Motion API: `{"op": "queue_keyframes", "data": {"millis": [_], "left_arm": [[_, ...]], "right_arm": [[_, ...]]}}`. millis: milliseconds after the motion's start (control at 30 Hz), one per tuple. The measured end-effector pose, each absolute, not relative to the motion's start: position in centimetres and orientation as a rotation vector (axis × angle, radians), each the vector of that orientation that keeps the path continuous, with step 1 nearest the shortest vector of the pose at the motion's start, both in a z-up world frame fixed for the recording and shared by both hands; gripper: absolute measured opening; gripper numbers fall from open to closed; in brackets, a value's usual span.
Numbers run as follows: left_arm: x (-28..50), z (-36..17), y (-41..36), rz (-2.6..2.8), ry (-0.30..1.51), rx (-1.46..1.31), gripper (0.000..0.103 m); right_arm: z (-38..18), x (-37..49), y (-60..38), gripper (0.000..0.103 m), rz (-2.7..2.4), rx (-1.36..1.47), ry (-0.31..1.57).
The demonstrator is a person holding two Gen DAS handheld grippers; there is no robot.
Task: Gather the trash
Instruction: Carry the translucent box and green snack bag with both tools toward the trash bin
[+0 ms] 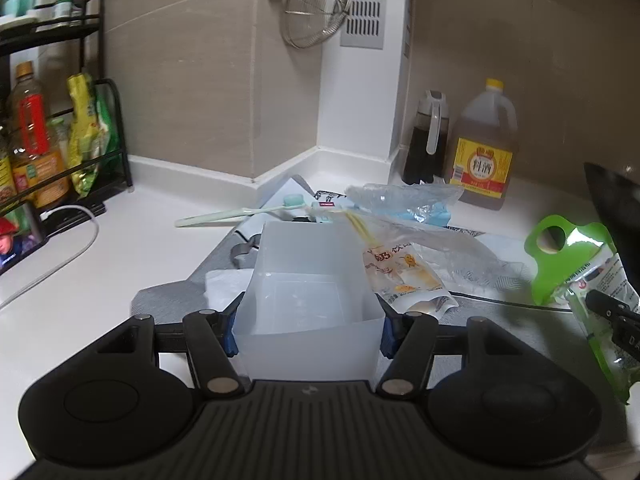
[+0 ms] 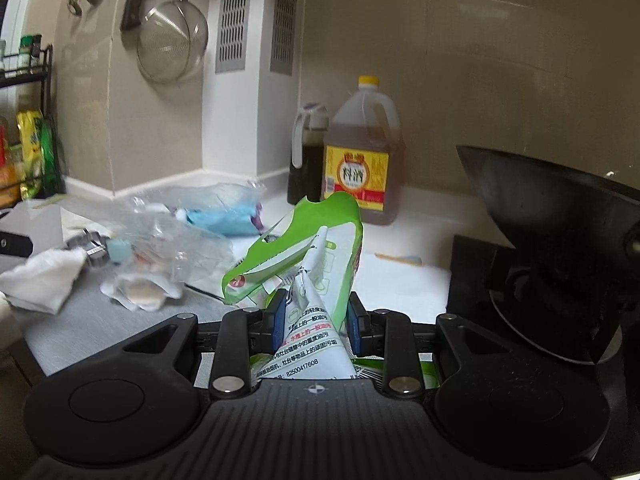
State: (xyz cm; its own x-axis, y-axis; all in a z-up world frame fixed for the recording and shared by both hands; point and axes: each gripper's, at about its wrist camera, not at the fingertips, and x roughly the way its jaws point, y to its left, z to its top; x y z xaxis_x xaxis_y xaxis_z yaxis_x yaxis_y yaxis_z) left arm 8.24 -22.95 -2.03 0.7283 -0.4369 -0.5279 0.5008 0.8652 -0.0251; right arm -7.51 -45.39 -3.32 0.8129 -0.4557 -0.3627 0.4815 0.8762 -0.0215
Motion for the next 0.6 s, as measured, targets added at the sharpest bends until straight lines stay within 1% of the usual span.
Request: {"op": "queue_keyframes", "data": {"millis": [167, 600], "left_arm": [[7.4, -1.0, -20.5, -0.508, 0.535, 0.092, 0.067], [5.6, 0.1, -17.5, -0.496, 0.502, 0.077, 0.067]], "right_arm": [[-2.2, -8.3, -44.8, 0.032, -0.503, 0.076, 0.313], [-1.4, -9.8, -44.9, 0.032, -0.502, 0.111, 0.287]]}}
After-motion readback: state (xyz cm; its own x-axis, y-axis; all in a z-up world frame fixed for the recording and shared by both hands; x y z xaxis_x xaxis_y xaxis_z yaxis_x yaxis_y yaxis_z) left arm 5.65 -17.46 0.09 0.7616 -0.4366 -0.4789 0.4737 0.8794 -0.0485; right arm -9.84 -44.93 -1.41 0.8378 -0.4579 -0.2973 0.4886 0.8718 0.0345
